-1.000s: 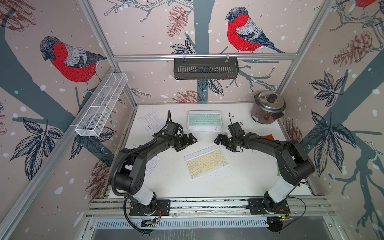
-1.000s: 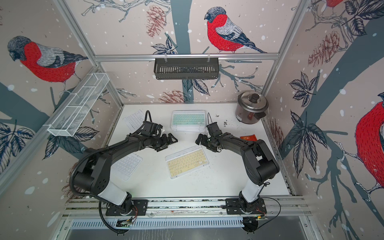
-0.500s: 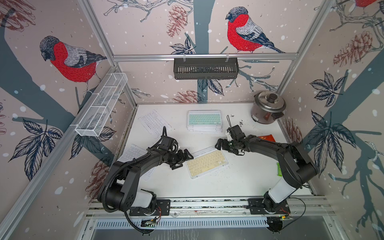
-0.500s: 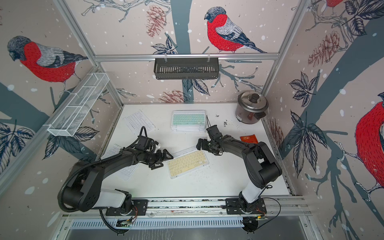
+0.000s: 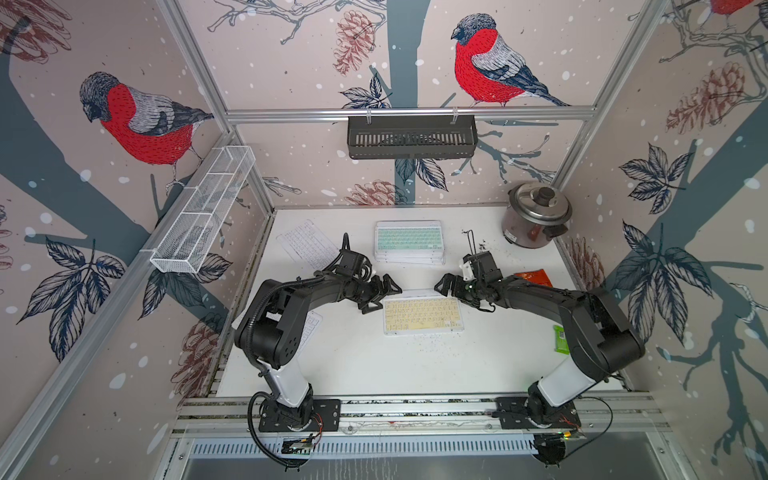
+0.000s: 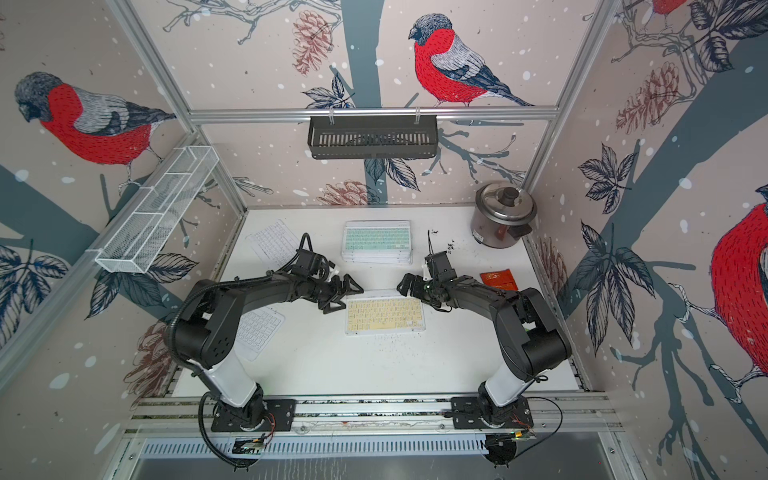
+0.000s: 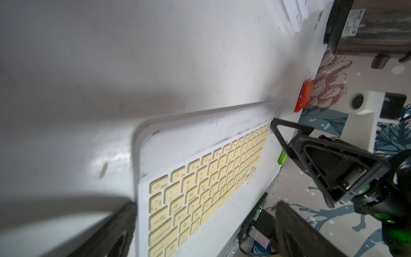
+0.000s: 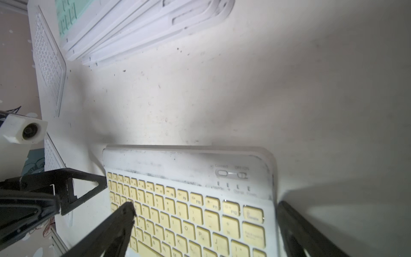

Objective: Stack the numeric keypads
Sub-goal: Move the numeric keypad to the center of the board, then pick up the numeric keypad from the center of the board.

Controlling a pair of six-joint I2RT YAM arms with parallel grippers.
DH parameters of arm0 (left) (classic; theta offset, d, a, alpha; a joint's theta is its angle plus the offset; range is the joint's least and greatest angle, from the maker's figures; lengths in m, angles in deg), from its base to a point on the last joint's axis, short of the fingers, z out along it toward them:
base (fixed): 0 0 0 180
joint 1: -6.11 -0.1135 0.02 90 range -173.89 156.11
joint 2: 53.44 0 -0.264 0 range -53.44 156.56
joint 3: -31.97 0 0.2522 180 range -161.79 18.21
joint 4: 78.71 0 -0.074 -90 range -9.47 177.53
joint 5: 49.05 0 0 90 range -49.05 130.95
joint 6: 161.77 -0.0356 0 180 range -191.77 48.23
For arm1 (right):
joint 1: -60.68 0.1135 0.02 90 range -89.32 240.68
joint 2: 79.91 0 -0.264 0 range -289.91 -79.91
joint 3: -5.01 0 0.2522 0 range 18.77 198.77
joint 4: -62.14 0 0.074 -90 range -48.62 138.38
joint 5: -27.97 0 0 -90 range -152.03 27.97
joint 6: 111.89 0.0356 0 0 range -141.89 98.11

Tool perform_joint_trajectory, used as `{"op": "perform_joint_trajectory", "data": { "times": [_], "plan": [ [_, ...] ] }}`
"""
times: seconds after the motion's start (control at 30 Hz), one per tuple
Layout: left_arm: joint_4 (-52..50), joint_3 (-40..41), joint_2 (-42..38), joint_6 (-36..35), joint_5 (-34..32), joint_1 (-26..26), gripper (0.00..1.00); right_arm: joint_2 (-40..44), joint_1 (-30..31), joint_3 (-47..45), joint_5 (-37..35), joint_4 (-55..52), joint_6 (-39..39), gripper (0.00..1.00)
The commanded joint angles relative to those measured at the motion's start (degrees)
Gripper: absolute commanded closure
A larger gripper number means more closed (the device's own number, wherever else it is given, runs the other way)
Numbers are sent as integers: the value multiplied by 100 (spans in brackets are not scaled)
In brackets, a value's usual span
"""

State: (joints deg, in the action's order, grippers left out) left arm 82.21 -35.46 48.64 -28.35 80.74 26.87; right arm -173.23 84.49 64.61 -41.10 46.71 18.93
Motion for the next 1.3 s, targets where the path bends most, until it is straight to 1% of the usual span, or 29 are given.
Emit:
{"op": "perform_joint_trajectory", "data": {
  "times": [0.0,0.07,0.17,0.27,0.4,0.47,0.57,0.7,1.1,1.27],
  "plan": [
    [-61,-319,336,-110,-277,-22,4,-121,1,113,634,-15,254,0],
    [-136,-674,497,-137,-283,-58,4,-222,1,265,715,34,295,0],
    [-280,-881,558,-200,-355,-105,4,-356,-11,531,707,-62,207,0],
    [-351,-863,528,-259,-411,-152,4,-389,-210,655,529,-265,-33,0],
    [-399,-706,498,-323,-444,-193,4,-400,-673,392,801,-93,-273,0],
    [-399,-642,485,-342,-461,-196,4,-382,-748,270,881,16,-372,0],
    [-408,-627,512,-354,-472,-197,4,-427,-757,98,1063,262,-332,0],
    [-382,-659,573,-361,-454,-203,3,-459,-765,-243,1468,937,-47,0],
    [-432,-735,679,-428,-461,-203,4,-358,-937,-751,1847,1949,294,0],
    [-426,-716,691,-430,-463,-201,4,-509,-1078,-831,1912,2168,337,0]
  ]
}}
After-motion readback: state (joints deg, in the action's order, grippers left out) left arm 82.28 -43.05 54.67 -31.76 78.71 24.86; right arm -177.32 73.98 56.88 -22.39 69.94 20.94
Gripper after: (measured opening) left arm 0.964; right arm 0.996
